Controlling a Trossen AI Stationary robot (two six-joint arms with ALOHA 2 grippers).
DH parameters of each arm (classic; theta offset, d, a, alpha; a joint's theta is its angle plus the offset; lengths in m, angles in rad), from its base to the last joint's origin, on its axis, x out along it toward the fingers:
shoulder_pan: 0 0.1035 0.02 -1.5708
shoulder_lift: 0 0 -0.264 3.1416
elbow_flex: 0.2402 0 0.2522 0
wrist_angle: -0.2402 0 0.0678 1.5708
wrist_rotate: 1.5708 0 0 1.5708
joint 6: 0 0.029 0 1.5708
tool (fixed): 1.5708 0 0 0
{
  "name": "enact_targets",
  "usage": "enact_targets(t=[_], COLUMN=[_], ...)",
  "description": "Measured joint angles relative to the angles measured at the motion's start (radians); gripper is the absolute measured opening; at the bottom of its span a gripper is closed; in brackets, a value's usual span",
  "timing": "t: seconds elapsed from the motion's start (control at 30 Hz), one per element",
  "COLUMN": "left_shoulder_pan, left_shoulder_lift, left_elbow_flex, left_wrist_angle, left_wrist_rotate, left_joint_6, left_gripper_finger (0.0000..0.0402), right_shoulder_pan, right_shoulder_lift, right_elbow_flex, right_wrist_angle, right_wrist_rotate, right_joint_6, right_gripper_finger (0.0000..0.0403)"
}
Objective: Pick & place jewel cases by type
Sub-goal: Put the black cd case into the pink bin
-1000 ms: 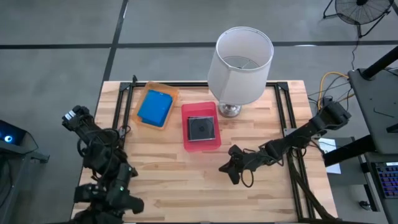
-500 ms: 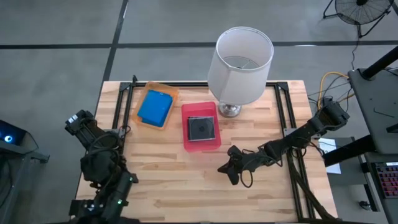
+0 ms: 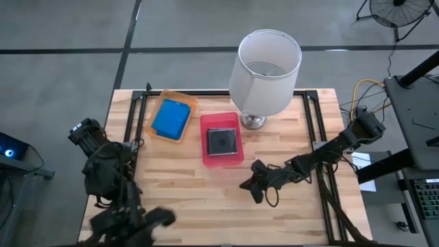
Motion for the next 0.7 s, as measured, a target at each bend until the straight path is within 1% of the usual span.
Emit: enact_targets(t=[0.17, 0.3, 0.4, 0.53, 0.7], left_shoulder_pan=[0.001, 0.001, 0.001, 0.001, 0.002], left_shoulder_lift=[-0.032, -0.058, -0.062, -0.062, -0.062], left_elbow_flex=[-0.001, -0.001, -0.001, -0.001, -0.001], left_wrist_angle=[-0.082, -0.112, -0.117, -0.138, -0.203], left_wrist_rotate=[-0.362, -0.582, -0.697, -0.802, -0.947], left_joint_6=[-0.108, -0.149, -0.172, -0.188, -0.297], left_gripper_finger=[0.0003, 0.0003, 0.0003, 0.0003, 0.0003], right_shoulder_pan=[0.0, 0.0, 0.0, 0.0, 0.0], right_shoulder_lift=[0.0, 0.0, 0.0, 0.0, 0.0], right_elbow_flex=[0.0, 0.0, 0.0, 0.0, 0.0], right_wrist_angle=[-0.001, 0.0, -0.001, -0.001, -0.001], right_wrist_rotate=[0.02, 0.021, 0.021, 0.021, 0.022], right_joint_6=[-0.003, -0.002, -0.002, 0.001, -0.005], right_gripper_finger=[0.0008, 0.0008, 0.0008, 0.0008, 0.0008])
